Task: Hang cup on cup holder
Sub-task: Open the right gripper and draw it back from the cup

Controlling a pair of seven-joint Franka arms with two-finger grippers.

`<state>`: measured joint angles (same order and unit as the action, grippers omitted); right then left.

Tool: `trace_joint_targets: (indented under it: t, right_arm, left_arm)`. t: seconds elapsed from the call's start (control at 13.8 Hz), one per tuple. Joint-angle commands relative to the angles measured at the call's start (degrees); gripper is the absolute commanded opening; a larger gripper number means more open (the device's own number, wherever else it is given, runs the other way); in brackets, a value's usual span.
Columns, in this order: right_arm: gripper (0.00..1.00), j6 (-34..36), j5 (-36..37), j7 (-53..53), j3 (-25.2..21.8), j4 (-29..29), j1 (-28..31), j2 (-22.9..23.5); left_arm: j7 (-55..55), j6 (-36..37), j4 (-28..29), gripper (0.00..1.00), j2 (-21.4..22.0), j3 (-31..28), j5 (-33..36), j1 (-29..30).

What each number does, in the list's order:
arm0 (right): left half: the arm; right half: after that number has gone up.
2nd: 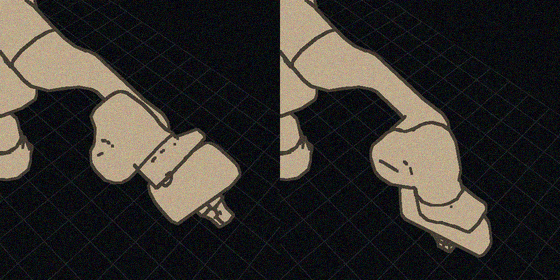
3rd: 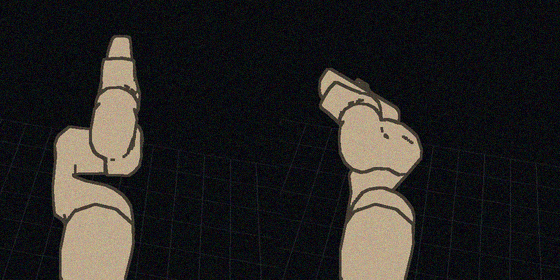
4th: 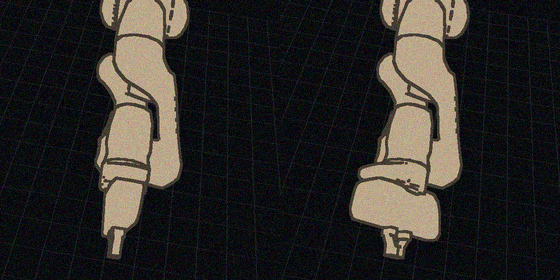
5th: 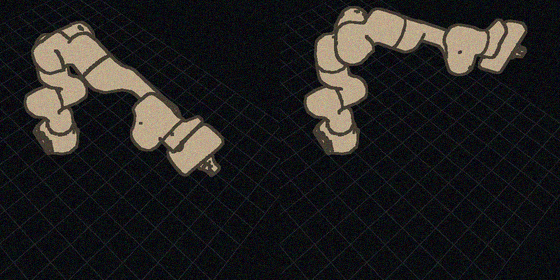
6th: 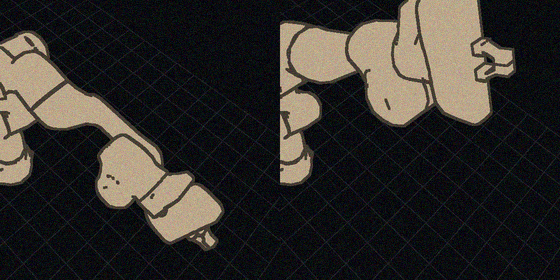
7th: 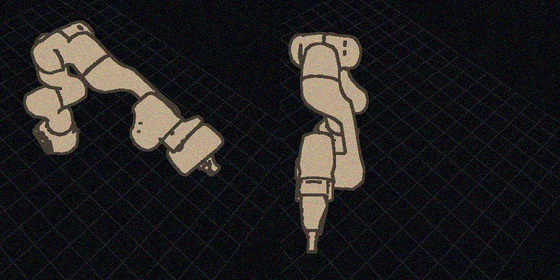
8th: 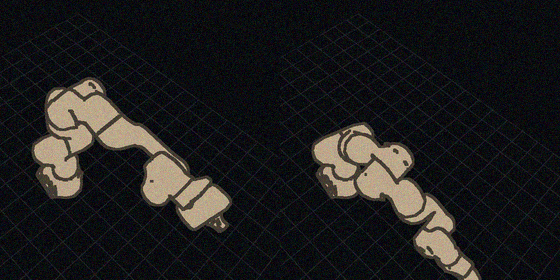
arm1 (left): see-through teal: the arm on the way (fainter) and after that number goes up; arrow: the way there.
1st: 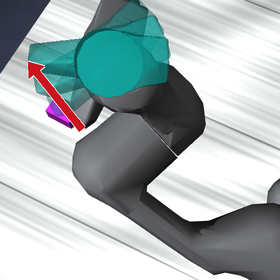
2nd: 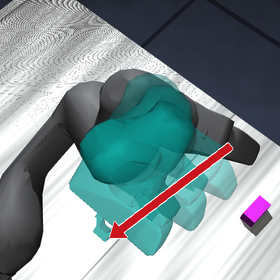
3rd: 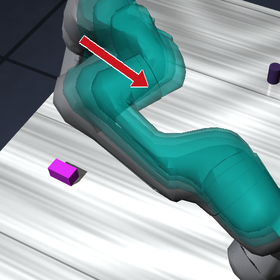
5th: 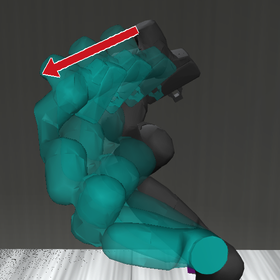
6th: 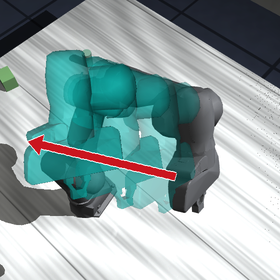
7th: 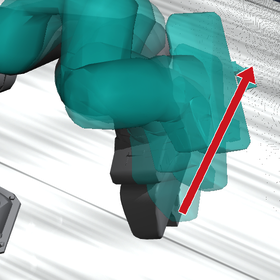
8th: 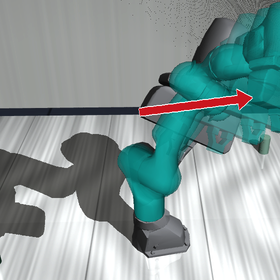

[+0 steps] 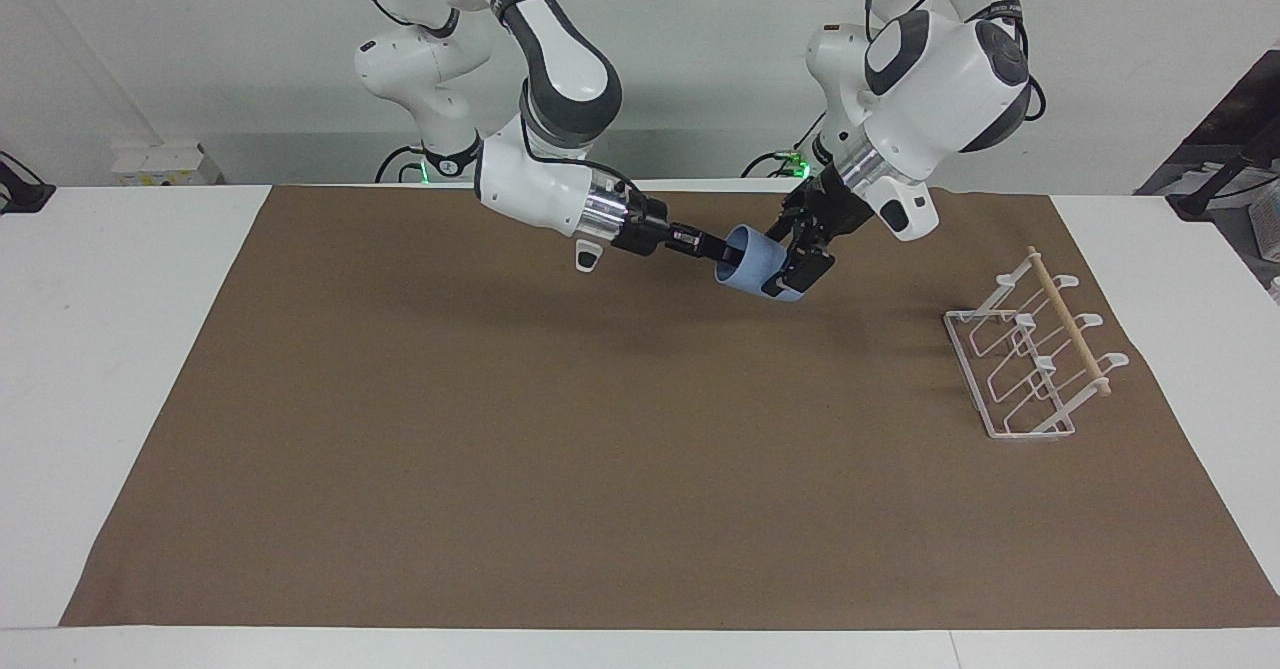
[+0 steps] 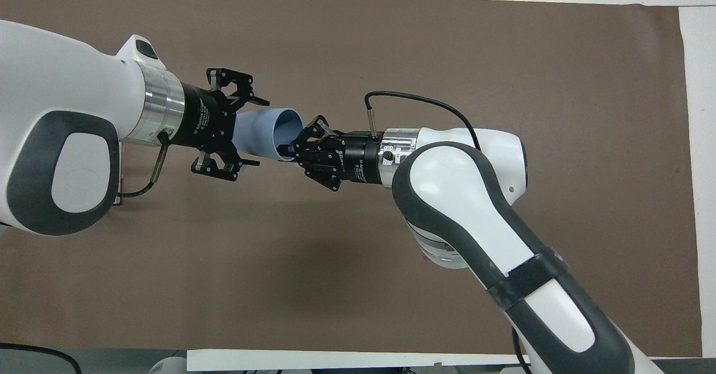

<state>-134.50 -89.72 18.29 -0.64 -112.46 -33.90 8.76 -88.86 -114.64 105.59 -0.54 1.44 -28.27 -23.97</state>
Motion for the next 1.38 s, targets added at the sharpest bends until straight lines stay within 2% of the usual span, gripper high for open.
trace_joint_targets:
  t: [0.0,0.07,0.14,0.29,0.36,0.51,0.58,0.65,0.72,0.87,1.01,1.16,1.3]
  right_arm:
    - [0.0,-0.2,-1.2,0.4,0.1,0.2,0.2,-0.2]
    - [0.0,-0.2,-1.2,0.4,0.1,0.2,0.2,-0.2]
    - [0.0,-0.2,-1.2,0.4,0.1,0.3,0.2,-0.2]
    - [0.0,-0.2,-1.2,0.5,0.1,0.5,0.3,-0.2]
    - [0.0,-0.2,-1.2,0.9,0.1,0.6,0.3,-0.1]
    - [0.0,-0.3,-1.2,1.2,0.1,0.8,0.3,0.0]
    - [0.06,-0.3,-1.2,1.2,0.1,1.1,0.4,0.0]
    - [0.64,-0.4,-1.1,1.1,0.0,1.3,0.5,0.0]
    - [0.97,-1.4,-0.7,1.2,-0.2,1.5,0.2,-0.4]
    - [0.99,-2.3,2.2,1.1,-0.3,0.4,1.3,-3.4]
    - [0.99,-0.8,11.5,1.1,-0.3,-0.1,4.9,-5.9]
    - [0.99,4.2,22.9,1.0,-0.3,-0.1,9.0,-7.5]
    - [0.99,10.7,36.4,1.1,-0.3,0.0,14.1,-8.8]
  left_arm:
    - [-0.5,-2.8,1.2,0.98,-0.7,-0.4,-0.7,-0.7]
    - [-0.5,-2.8,1.2,0.88,-1.0,-0.3,-0.8,-0.7]
    - [-0.5,-2.7,0.9,0.73,-1.0,-0.3,-0.7,-0.8]
    - [-0.6,-2.2,0.6,0.53,-1.0,-0.4,-0.7,-2.0]
    - [-0.3,-2.3,0.5,0.36,-1.1,-0.3,-0.7,-2.0]
    - [-0.4,-2.2,-0.1,0.36,-1.3,-0.3,-0.8,-2.0]
    - [-0.6,-2.1,-0.4,0.36,-1.4,-0.3,-0.8,-2.0]
    - [-0.8,-2.0,-0.4,0.36,-1.4,-0.4,-0.8,-2.0]
    - [-1.0,-1.9,-0.5,0.36,-1.4,-0.5,-0.8,-2.0]
    - [-2.5,-1.0,-1.5,0.36,-1.5,-0.6,-0.2,-1.9]
    - [-5.2,2.9,-4.2,0.36,-1.8,-0.8,3.1,-1.2]
    - [-12.2,6.2,-7.7,0.36,-3.4,-0.8,16.2,-1.2]
    - [-13.9,12.3,-10.1,0.36,-3.8,-0.8,28.3,-1.2]
